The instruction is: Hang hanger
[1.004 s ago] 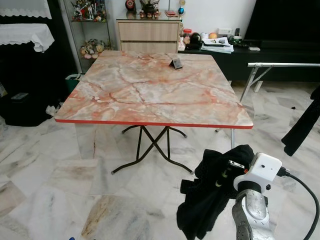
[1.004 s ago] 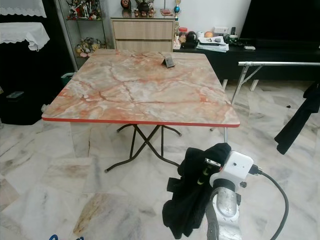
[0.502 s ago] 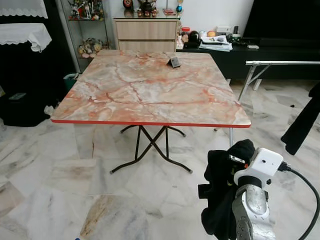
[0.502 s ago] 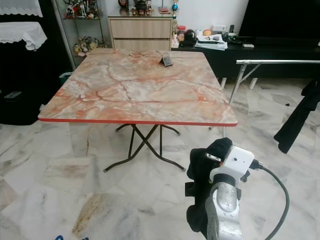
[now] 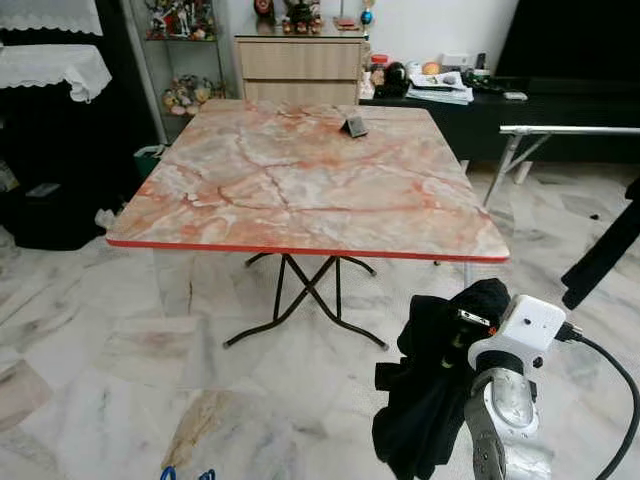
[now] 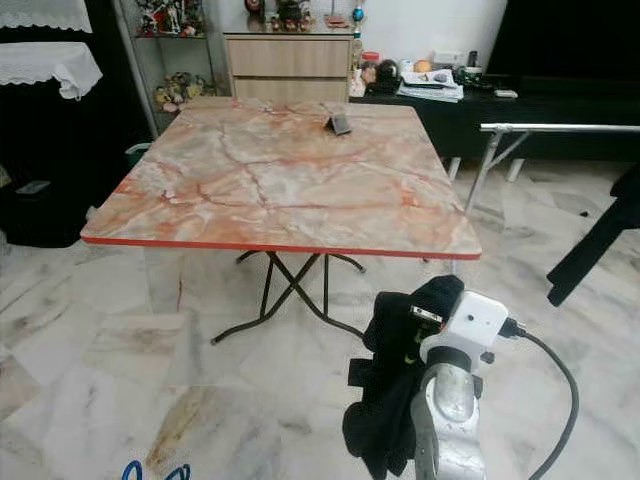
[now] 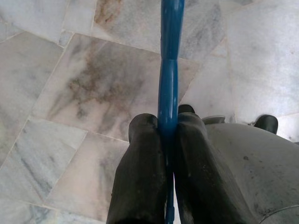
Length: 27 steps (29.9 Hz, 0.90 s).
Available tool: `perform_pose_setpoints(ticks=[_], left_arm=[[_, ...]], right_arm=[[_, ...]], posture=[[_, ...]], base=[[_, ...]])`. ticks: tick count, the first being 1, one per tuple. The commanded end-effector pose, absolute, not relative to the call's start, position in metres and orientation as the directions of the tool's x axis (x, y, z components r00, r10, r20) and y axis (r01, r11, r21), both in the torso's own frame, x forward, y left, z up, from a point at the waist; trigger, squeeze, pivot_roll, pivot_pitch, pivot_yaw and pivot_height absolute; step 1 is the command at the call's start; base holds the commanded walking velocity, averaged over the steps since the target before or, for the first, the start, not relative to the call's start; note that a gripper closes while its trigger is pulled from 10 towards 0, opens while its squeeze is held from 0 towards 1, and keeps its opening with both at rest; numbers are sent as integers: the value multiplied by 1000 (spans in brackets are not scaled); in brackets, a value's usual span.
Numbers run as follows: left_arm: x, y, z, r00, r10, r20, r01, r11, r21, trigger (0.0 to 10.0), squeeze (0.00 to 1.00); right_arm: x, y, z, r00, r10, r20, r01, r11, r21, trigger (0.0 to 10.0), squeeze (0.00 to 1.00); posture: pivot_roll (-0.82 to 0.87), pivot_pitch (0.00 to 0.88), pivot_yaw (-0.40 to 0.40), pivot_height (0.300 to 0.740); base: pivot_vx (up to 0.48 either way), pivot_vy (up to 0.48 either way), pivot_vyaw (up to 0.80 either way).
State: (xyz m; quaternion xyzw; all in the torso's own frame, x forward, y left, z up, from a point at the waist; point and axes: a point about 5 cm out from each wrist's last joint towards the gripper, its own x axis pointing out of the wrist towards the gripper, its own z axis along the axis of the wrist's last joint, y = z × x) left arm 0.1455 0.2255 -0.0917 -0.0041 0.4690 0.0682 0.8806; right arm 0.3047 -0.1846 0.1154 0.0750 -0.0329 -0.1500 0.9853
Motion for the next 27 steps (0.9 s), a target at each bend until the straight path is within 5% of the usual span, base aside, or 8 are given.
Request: perform_pose_setpoints(ticks=[1, 20, 27], left_arm=[[139, 227, -94, 531, 121, -839, -116, 991, 69, 10000, 0], [137, 229, -94, 530, 126, -838, -117, 990, 75, 10000, 0], [139, 229, -93, 532, 129, -837, -115, 990, 79, 10000, 0]], right_arm=[[309, -183, 128, 951, -292, 98, 276, 949, 152, 10000, 0], [322, -157, 168, 957, -125, 261, 101, 989, 103, 10000, 0], [367, -152, 241, 895, -81, 439, 48, 995, 85, 10000, 0]], posture=[[73, 29, -12, 740], [69, 29, -9, 740], [58, 33, 3, 740]], base=[[307, 0, 0], [310, 0, 0], [126, 0, 0]])
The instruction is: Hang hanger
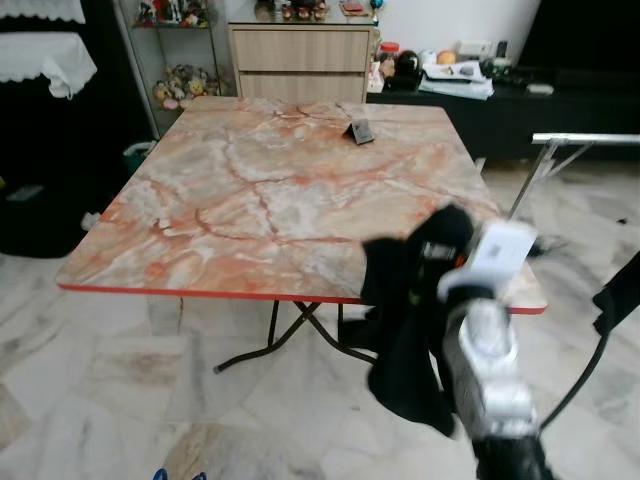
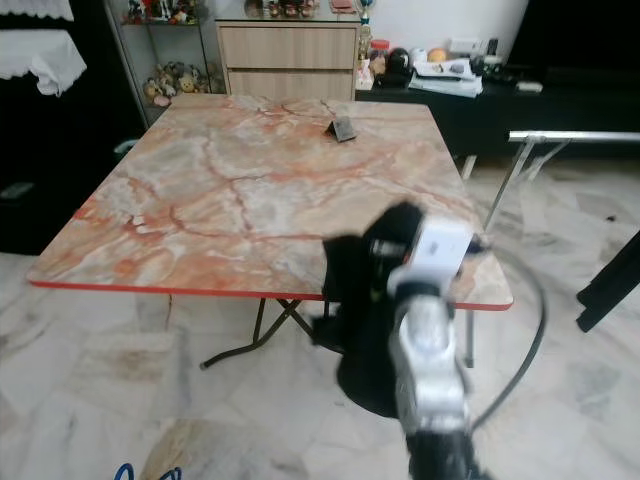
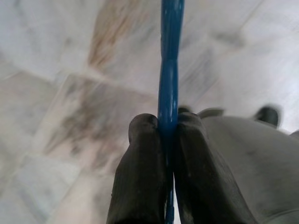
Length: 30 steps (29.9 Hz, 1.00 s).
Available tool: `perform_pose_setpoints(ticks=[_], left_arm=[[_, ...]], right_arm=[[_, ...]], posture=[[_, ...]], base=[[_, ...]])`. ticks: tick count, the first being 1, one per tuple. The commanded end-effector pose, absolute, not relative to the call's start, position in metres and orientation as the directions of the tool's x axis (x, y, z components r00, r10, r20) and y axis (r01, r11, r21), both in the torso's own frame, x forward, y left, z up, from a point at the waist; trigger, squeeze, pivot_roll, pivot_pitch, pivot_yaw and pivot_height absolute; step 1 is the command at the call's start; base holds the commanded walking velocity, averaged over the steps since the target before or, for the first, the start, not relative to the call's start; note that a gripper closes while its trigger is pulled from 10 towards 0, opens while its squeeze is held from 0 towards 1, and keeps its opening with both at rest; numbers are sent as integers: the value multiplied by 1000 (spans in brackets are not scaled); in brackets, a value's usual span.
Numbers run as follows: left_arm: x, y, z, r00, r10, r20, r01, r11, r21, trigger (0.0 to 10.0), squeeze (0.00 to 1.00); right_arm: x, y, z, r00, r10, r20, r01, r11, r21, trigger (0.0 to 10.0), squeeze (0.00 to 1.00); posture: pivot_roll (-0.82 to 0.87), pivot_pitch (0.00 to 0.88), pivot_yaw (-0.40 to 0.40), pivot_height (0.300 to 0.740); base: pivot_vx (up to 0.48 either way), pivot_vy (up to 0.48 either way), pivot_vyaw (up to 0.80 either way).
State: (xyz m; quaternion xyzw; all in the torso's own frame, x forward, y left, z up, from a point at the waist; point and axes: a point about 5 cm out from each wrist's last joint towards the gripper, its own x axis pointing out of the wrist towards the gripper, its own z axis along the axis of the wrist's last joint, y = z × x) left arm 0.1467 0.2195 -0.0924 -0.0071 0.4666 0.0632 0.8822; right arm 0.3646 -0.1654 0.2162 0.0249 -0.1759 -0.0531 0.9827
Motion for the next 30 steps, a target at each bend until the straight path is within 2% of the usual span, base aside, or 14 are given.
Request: perform_pose_setpoints(ticks=[1, 7, 10, 20, 30], left_arm=[[139, 229, -93, 532, 129, -837, -115, 990, 79, 10000, 0], [140, 229, -93, 534, 130, -835, -116, 990, 80, 10000, 0], [140, 228, -93, 534, 130, -835, -117, 990, 79, 10000, 0], [139, 227, -94, 531, 125, -838, -114, 991, 76, 10000, 0], [139, 228, -94, 534, 120, -837, -112, 991, 71, 10000, 0]], right_arm=[[371, -153, 249, 887, -85, 454, 53, 995, 83, 10000, 0], [390, -161, 292, 848, -130, 515, 83, 990, 113, 10000, 0], [394, -163, 297, 843, -135, 520, 87, 989, 116, 10000, 0], [390, -158, 252, 890, -130, 437, 94, 990, 105, 10000, 0], [388, -161, 248, 889, -139, 436, 101, 989, 110, 10000, 0]], posture=[[61, 32, 3, 740], [67, 33, -3, 740], [65, 34, -5, 740], [61, 41, -1, 740], [67, 40, 1, 740]], base=[[0, 0, 0], [0, 0, 0], [0, 0, 0], [0, 0, 0], [0, 0, 0]])
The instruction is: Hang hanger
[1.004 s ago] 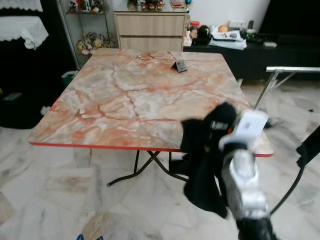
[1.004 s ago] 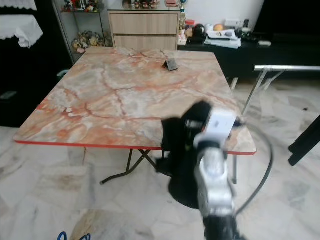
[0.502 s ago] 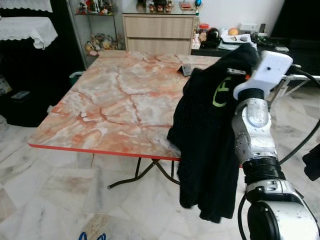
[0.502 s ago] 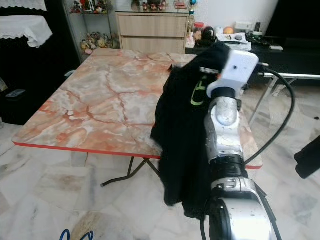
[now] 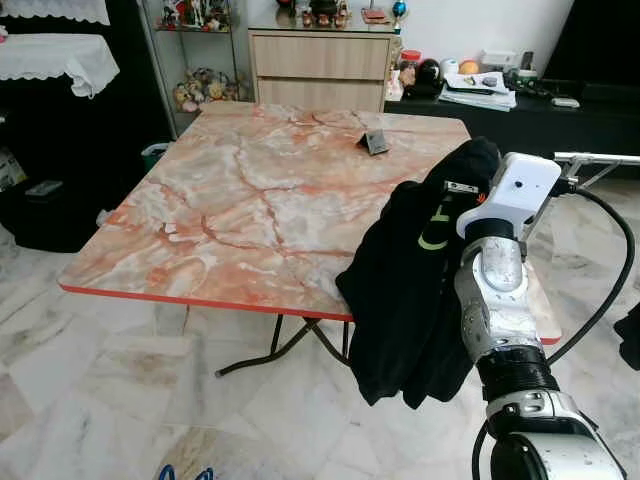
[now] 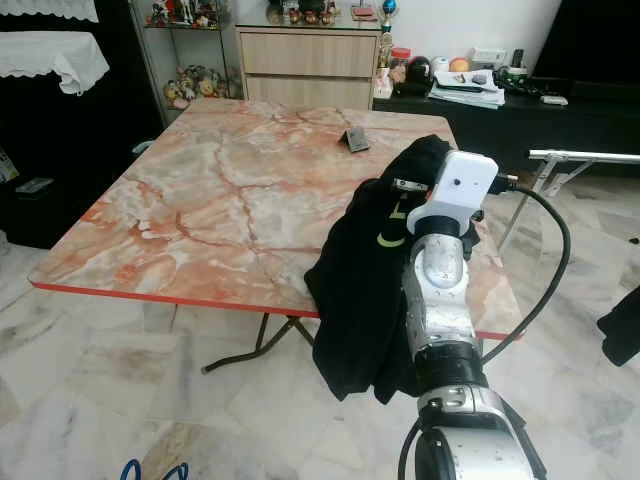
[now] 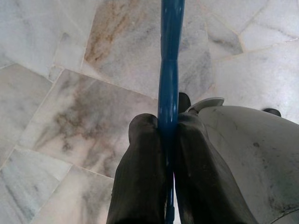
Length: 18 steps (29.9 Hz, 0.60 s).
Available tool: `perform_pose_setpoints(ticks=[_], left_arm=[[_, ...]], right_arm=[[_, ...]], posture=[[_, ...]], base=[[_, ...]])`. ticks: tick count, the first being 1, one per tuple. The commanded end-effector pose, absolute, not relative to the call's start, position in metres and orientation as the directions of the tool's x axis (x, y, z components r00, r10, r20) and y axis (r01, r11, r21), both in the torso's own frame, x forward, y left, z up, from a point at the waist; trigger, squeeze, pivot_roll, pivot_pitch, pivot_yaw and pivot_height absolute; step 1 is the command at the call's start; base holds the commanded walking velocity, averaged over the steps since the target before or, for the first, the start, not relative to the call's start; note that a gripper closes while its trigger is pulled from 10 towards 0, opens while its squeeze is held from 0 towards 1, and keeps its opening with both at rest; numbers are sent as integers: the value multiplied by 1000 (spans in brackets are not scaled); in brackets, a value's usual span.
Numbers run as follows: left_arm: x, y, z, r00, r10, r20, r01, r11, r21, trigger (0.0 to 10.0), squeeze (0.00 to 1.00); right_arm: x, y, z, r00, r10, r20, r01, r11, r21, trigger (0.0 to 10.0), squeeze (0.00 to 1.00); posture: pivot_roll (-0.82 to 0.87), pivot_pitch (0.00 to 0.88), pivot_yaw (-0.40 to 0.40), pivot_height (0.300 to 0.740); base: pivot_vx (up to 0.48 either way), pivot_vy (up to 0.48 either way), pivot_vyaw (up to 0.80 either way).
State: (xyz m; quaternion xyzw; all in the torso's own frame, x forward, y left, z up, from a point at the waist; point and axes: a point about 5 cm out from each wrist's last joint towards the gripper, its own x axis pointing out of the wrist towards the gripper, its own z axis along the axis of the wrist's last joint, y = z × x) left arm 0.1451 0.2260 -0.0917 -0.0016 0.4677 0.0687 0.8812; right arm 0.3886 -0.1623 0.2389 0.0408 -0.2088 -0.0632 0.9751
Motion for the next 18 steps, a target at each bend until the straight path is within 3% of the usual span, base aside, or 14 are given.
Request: perform_pose_setpoints(ticks=[1, 8, 18], left_arm=[[139, 228, -94, 534, 120, -837, -111, 991, 71, 10000, 0], [139, 228, -94, 535, 117, -837, -108, 992, 69, 10000, 0], [140, 227, -94, 536, 116, -836, -105, 992, 71, 10000, 0]], right_arm=[[388, -161, 248, 889, -140, 437, 101, 989, 111, 10000, 0], [388, -158, 246, 890, -137, 434, 98, 989, 113, 10000, 0], [388, -161, 249, 886, -147, 440, 107, 987, 116, 10000, 0]], posture=[[68, 41, 1, 740], [73, 41, 0, 740], [71, 42, -1, 740]], base=[[0, 0, 0], [0, 0, 0], [263, 0, 0]])
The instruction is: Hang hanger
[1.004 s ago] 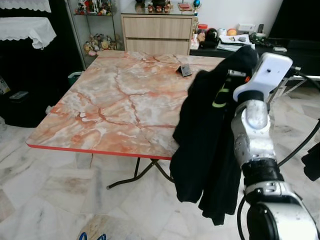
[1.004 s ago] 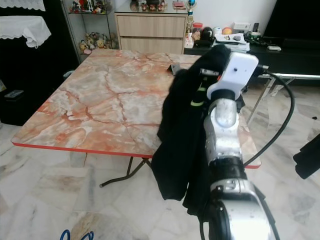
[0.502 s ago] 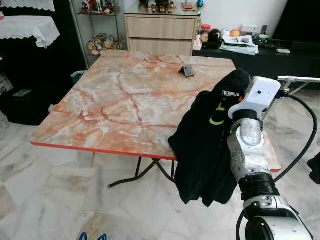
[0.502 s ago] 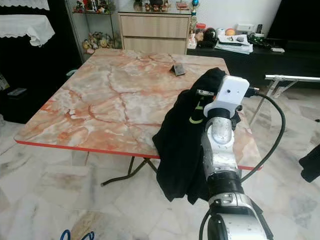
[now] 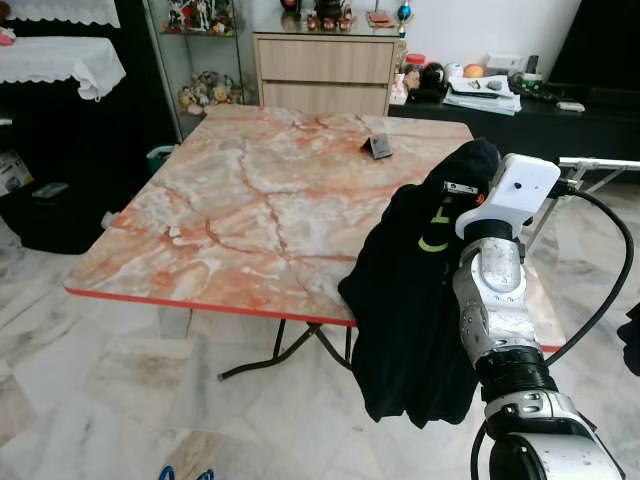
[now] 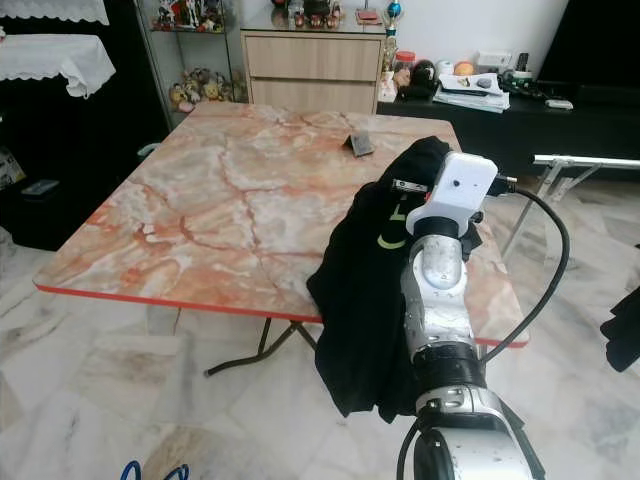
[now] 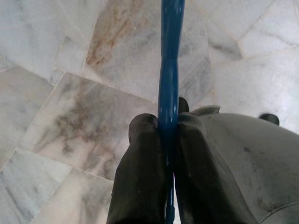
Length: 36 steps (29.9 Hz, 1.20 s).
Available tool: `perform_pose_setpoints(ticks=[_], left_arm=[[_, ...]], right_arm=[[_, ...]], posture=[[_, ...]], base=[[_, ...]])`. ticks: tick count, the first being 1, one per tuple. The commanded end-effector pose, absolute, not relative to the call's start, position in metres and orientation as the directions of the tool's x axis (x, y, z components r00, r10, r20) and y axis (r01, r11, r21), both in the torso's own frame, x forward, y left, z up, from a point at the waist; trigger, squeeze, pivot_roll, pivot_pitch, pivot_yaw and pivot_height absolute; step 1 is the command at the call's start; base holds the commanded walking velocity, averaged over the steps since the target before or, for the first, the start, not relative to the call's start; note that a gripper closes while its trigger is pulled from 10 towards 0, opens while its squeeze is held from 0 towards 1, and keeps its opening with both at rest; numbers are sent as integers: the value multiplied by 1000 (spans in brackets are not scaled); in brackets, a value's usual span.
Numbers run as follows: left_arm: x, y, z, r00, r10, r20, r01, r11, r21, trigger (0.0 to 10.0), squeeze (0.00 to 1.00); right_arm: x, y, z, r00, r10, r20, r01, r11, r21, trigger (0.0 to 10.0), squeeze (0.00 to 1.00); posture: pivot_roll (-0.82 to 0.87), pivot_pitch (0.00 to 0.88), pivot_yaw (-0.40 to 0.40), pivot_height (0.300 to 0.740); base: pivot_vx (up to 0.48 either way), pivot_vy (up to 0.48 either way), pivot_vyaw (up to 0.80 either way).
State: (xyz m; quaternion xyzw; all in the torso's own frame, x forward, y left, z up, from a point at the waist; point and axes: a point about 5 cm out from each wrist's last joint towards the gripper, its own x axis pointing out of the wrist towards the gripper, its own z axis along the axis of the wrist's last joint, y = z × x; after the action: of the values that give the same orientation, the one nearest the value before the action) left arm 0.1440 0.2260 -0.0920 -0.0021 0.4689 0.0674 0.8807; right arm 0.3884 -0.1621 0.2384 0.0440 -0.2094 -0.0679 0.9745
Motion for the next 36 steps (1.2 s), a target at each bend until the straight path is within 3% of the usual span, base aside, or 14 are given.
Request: perform_pose_setpoints(ticks=[1, 9, 26, 36], left_arm=[[140, 227, -93, 536, 116, -836, -104, 992, 70, 10000, 0], [140, 228, -93, 535, 113, -837, -96, 993, 73, 10000, 0], [140, 228, -93, 536, 115, -836, -95, 993, 75, 10000, 0], [139, 228, -94, 533, 114, -839, -88, 993, 79, 10000, 0]], right_arm=[[388, -161, 249, 886, -148, 440, 107, 987, 116, 10000, 0], [389, -160, 249, 884, -149, 443, 107, 987, 120, 10000, 0], [398, -164, 298, 831, -136, 540, 91, 990, 109, 10000, 0], [402, -160, 279, 875, -83, 477, 69, 997, 46, 10000, 0]], posture=[[71, 42, -1, 740], [74, 42, 0, 740], [69, 45, 4, 740], [67, 54, 6, 740]], base=[[270, 0, 0], [276, 0, 0], [277, 0, 0], [279, 0, 0]])
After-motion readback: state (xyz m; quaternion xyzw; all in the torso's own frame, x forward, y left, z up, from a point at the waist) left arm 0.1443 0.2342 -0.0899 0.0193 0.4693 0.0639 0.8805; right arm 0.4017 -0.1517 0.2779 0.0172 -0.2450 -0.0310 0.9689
